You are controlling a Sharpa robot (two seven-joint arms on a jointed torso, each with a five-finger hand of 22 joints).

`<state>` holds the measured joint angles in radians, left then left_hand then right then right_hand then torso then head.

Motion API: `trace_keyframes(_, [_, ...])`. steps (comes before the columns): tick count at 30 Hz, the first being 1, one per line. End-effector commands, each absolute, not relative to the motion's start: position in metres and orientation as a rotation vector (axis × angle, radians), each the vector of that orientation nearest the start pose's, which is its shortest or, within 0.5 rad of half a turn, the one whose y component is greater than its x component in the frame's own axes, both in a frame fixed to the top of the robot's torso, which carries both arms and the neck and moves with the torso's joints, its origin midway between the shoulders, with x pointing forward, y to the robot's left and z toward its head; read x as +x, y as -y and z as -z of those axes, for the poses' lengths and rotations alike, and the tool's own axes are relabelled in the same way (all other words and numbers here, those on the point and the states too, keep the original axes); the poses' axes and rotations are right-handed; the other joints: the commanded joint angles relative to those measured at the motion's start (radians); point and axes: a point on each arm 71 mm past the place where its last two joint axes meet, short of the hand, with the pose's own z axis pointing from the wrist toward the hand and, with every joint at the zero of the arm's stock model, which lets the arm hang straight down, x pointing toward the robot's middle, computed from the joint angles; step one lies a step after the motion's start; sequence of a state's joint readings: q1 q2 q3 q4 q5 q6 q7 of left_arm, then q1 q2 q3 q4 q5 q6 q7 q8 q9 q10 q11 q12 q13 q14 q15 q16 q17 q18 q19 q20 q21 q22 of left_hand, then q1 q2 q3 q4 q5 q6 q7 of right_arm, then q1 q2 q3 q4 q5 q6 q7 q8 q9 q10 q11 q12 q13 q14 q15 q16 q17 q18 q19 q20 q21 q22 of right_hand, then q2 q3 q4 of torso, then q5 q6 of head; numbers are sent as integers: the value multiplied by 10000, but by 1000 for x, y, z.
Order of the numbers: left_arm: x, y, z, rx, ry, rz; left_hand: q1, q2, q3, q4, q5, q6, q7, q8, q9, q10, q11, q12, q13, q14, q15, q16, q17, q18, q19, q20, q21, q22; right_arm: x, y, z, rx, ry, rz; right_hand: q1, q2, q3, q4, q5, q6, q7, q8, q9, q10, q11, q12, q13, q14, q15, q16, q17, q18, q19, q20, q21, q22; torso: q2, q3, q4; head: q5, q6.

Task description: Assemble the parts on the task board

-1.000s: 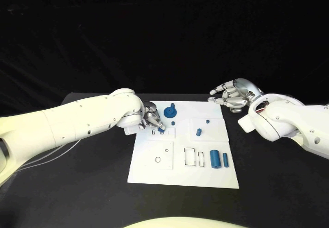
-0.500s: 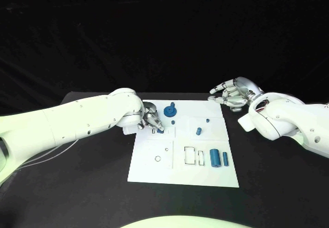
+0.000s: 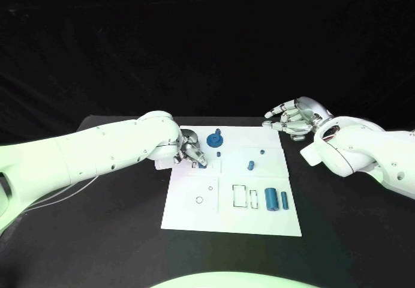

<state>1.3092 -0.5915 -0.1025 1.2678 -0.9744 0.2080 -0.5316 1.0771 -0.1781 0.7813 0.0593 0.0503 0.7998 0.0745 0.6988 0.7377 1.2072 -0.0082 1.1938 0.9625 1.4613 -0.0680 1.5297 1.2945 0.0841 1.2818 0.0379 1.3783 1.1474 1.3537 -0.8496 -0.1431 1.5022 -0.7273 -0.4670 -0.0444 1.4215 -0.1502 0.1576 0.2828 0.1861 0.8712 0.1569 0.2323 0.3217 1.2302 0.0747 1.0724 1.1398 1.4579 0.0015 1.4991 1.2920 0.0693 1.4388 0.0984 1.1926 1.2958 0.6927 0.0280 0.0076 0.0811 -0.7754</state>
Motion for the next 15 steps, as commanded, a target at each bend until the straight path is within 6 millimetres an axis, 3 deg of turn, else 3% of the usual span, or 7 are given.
trace_keyframes(1, [524, -160, 215, -1628, -23877, 3990, -2, 349, 1307, -232, 688, 1031, -382, 925, 1129, 802, -222, 210, 253, 923, -133, 166, 2211, 13, 299, -28, 180, 184, 508, 225, 150, 5261, -16337, -8936, -130, -77, 196, 35, 202, -120, 15, 211, 36, -188, -25, -127, -56, 821, -53, -92, 1738, 114, -198, 2, -100, 470, 0, 7, -8, -5, -4])
trace_keyframes(15, [523, -157, 216, -1660, -24043, 4097, -287, 567, 1234, -141, 613, 1301, -490, 987, 1173, 1027, -313, 330, 473, 974, -204, 231, 2364, -30, 452, -100, 258, 380, 508, 225, 150, 5263, -16339, -8930, -133, -80, 208, 33, 207, -125, 14, 227, 38, -186, -26, -123, -56, 822, -54, -92, 1740, 116, -200, 3, -112, 465, 6, 9, -2, -19, -33])
